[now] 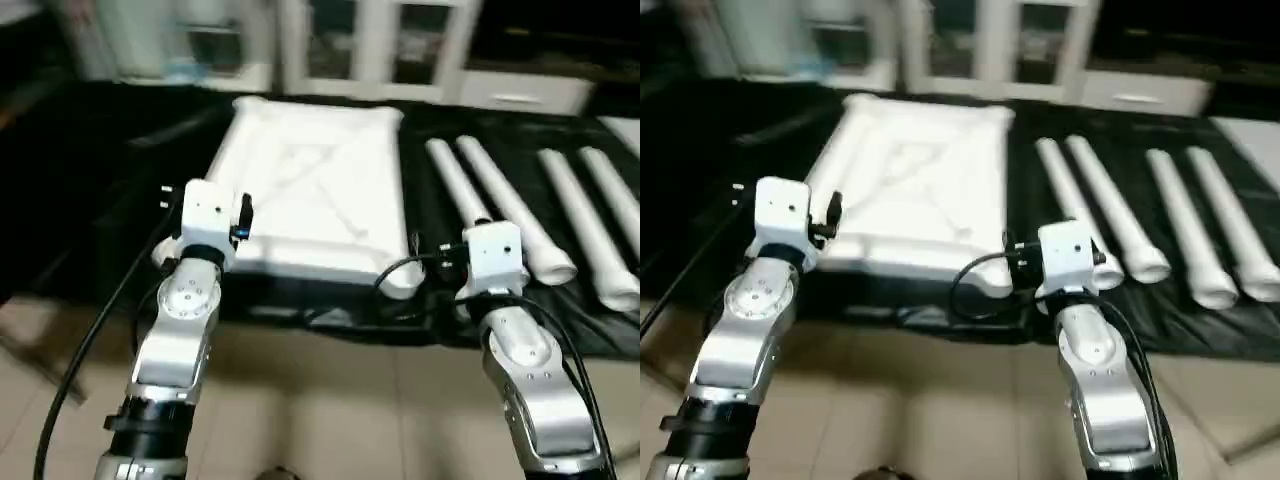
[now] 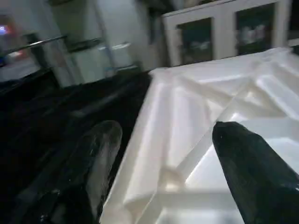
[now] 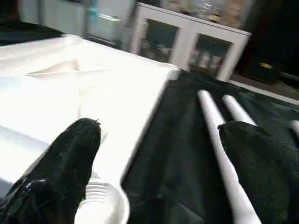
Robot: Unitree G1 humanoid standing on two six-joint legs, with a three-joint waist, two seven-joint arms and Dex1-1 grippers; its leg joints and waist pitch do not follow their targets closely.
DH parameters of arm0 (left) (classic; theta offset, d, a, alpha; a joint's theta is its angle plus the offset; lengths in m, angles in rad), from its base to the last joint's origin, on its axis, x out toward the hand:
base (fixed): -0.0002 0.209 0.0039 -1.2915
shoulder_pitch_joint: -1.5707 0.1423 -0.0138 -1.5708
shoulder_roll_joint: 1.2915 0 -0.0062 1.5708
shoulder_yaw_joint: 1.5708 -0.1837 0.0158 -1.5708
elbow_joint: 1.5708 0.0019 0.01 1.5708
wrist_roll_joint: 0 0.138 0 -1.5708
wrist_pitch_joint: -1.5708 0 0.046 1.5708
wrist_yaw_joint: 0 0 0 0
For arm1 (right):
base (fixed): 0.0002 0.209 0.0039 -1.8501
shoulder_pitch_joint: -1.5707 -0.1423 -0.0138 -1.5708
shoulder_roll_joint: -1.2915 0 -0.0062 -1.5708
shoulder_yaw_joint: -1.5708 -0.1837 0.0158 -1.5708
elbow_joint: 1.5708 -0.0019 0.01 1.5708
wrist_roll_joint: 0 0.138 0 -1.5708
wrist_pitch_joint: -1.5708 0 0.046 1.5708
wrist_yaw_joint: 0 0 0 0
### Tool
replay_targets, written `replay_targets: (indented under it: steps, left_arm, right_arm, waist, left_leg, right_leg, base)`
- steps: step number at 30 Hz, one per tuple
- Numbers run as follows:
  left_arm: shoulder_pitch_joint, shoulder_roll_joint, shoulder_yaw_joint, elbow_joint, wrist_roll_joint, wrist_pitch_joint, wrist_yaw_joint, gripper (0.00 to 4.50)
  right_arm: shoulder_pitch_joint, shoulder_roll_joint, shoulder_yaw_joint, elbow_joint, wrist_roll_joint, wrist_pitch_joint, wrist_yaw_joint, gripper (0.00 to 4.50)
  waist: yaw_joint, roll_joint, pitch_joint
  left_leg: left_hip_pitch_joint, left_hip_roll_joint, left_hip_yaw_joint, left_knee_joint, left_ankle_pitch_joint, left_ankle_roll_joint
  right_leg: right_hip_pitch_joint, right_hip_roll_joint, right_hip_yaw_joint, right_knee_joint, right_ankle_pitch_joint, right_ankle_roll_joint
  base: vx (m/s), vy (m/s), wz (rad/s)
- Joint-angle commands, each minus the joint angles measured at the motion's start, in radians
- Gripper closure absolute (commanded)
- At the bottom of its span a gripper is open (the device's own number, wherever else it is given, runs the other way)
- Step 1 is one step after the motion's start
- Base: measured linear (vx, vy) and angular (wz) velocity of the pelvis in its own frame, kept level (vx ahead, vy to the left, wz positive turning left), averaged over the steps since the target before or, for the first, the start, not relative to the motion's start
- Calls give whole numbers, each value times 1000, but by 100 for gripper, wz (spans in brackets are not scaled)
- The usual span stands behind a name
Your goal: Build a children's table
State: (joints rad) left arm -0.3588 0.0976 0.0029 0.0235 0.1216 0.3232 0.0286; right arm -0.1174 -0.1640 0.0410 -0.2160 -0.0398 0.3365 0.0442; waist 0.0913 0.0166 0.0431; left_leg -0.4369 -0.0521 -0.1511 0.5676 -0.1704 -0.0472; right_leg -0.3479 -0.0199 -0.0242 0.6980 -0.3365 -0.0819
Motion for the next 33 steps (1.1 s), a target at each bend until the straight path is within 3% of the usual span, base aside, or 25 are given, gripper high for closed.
replay_targets:
  steps: [1, 2, 3, 6, 7, 8, 9, 11, 12, 13, 14, 15, 16, 17, 18, 19, 20, 21, 22, 25, 26, 27, 28, 30, 33]
  left_arm:
    - [-22, -22, 4, -4, -32, 57, -10, 89]
    - [-32, -36, 26, -5, -68, 87, -26, 89]
    - [-37, -30, 19, -1, -57, 84, -28, 89]
    - [-40, -18, -1, 7, -19, 66, -12, 89]
    - [-39, -21, 0, 8, -31, 67, -21, 89]
    - [-36, -23, 0, 7, -41, 68, -29, 89]
    - [-36, -23, 0, 7, -41, 68, -29, 89]
    - [-37, -23, -6, 5, -37, 68, -31, 89]
    - [-38, -23, -8, 2, -38, 70, -34, 89]
    - [-38, -23, -8, 2, -39, 70, -35, 89]
    - [-39, -23, -8, 0, -42, 71, -38, 89]
    - [-38, -23, -8, -1, -45, 72, -40, 89]
    - [-38, -23, -10, -3, -48, 72, -43, 89]
    - [-36, -24, -13, -6, -50, 72, -46, 89]
    - [-35, -24, -15, -8, -51, 72, -48, 89]
    - [-32, -24, -17, -11, -51, 71, -49, 89]
    - [-30, -24, -17, -13, -51, 70, -50, 89]
    - [-29, -24, -17, -14, -51, 70, -51, 89]
    - [-28, -25, -17, -14, -51, 71, -52, 89]
    - [-20, -25, -15, -19, -50, 72, -53, 89]
    - [-17, -24, -16, -22, -51, 74, -51, 89]
    - [-14, -23, -17, -23, -52, 74, -50, 89]
    - [-12, -22, -17, -26, -53, 74, -50, 89]
    - [-9, -20, -17, -29, -53, 76, -50, 89]
    - [10, -13, -11, -47, -49, 82, -49, 89]
  right_arm:
    - [-6, 6, -36, -4, 7, -10, -17, 0]
    - [-6, 40, -73, 0, 36, -7, -46, 0]
    - [-6, 47, -84, 1, 44, 7, -52, 0]
    - [-2, 40, -79, -3, 41, 16, -43, 0]
    - [2, 45, -82, -8, 47, 14, -42, 0]
    - [7, 50, -83, -16, 53, 14, -41, 0]
    - [7, 50, -83, -16, 54, 14, -41, 0]
    - [12, 65, -94, -26, 70, 19, -44, 0]
    - [14, 85, -112, -32, 95, 26, -48, 0]
    - [14, 87, -114, -33, 97, 28, -48, 0]
    - [15, 81, -109, -34, 92, 25, -42, 0]
    - [15, 74, -103, -34, 84, 23, -38, 0]
    - [17, 72, -103, -35, 82, 22, -35, 0]
    - [18, 73, -107, -37, 85, 22, -35, 0]
    - [20, 76, -111, -39, 88, 23, -36, 0]
    - [21, 74, -112, -39, 85, 23, -36, 0]
    - [23, 70, -110, -40, 81, 22, -36, 0]
    - [23, 67, -109, -40, 79, 22, -35, 0]
    - [24, 64, -108, -41, 78, 22, -33, 0]
    - [20, 48, -89, -46, 71, 21, -11, 0]
    - [18, 43, -81, -47, 70, 19, -1, 0]
    - [20, 42, -79, -48, 72, 13, 6, 0]
    - [20, 42, -77, -50, 76, 8, 14, 0]
    - [21, 42, -77, -52, 83, 8, 21, 0]
    - [17, 6, -49, -52, 68, 10, 59, 0]
  waist:
    - [27, -22, -51]
    - [8, -28, -27]
    - [25, -30, -21]
    - [62, -9, -52]
    - [54, 21, -65]
    - [7, 34, -62]
    - [-12, 30, -69]
    - [-28, 25, -56]
    - [-29, -13, -49]
    - [-13, -33, -53]
    - [20, -22, -72]
    - [31, -51, -59]
    - [51, -44, -51]
    - [63, -17, -33]
    - [52, -8, -28]
    - [26, 46, -28]
    - [-41, 84, -35]
    - [-45, 76, -52]
    - [-81, 74, -55]
    - [-101, 33, -48]
    - [-97, -15, -59]
    - [-79, -61, -66]
    - [-36, -47, -72]
    - [-26, -51, -62]
    - [-5, 13, -44]
  left_leg:
    - [-15, 71, 167, 247, -367, 49]
    - [-25, 125, 216, 261, -254, 45]
    - [-26, 128, 231, 249, -241, 48]
    - [32, 184, 227, 83, -179, 120]
    - [95, 276, 179, -4, -78, 183]
    - [212, 417, 83, -71, -119, 301]
    - [242, 425, 68, -78, -152, 355]
    - [239, 354, 110, -47, -63, 460]
    - [177, 219, 201, -8, -66, 415]
    - [120, 163, 237, 36, -59, 373]
    - [90, 128, 268, 107, -144, 226]
    - [50, 133, 268, 136, -181, 145]
    - [0, 142, 244, 165, -156, 19]
    - [-8, 173, 215, 165, -144, -81]
    - [1, 185, 207, 138, -143, -117]
    - [79, 212, 215, 5, -161, -159]
    - [136, 270, 111, -88, -264, -50]
    - [227, 310, 87, -76, -383, 35]
    - [238, 317, 75, -72, -390, 273]
    - [232, 274, 129, -62, -250, 404]
    - [198, 197, 198, -25, -235, 359]
    - [104, 123, 239, 45, -227, 324]
    - [23, 114, 236, 167, -198, 249]
    - [-21, 118, 232, 194, -63, 135]
    - [9, 188, 230, 71, 84, 120]
  right_leg:
    - [41, -229, 46, -255, -293, -476]
    - [28, -187, 77, -229, -226, -385]
    - [44, -172, 75, -213, -191, -341]
    - [121, -134, 87, -198, -196, -50]
    - [80, -82, 22, -149, -55, 58]
    - [-32, -88, -21, -36, -57, 83]
    - [-57, -95, -24, 1, -69, 84]
    - [-110, -92, -8, 26, 17, 97]
    - [-45, -98, 23, -92, 121, 100]
    - [20, -116, 61, -129, 114, 44]
    - [105, -175, 191, -169, 32, -37]
    - [142, -166, 218, -169, 6, -108]
    - [187, -154, 231, -157, 45, -208]
    - [160, -144, 227, -161, 122, -257]
    - [143, -117, 206, -163, 103, -246]
    - [69, -17, 124, -156, -34, -110]
    - [10, 13, 11, -35, -96, -15]
    - [-62, -12, 4, 3, -109, 16]
    - [-85, -44, -18, 40, 3, 112]
    - [-99, -70, -14, -8, 118, 106]
    - [-32, -100, 28, -105, 169, 70]
    - [75, -125, 92, -148, 100, 48]
    - [166, -229, 181, -173, -25, 6]
    - [163, -184, 118, -154, 95, 50]
    - [122, -151, 35, -216, -121, -91]
  base:
    - [-52, -233, 60]
    - [-53, -196, 31]
    - [-53, -196, 31]
    - [-22, -138, 8]
    - [-8, -55, 2]
    - [0, 0, 0]
    - [0, 0, 0]
    - [58, -30, 5]
    - [56, -34, 10]
    - [69, -103, 5]
    - [84, -126, -13]
    - [84, -126, -13]
    - [96, -59, -52]
    - [108, -2, -75]
    - [108, -2, -75]
    - [98, 67, -69]
    - [159, 45, -24]
    - [159, 45, -24]
    - [170, -1, 7]
    - [123, -14, 0]
    - [145, -100, 4]
    - [145, -100, 4]
    - [175, -106, -3]
    - [179, -82, -13]
    - [160, -23, -6]
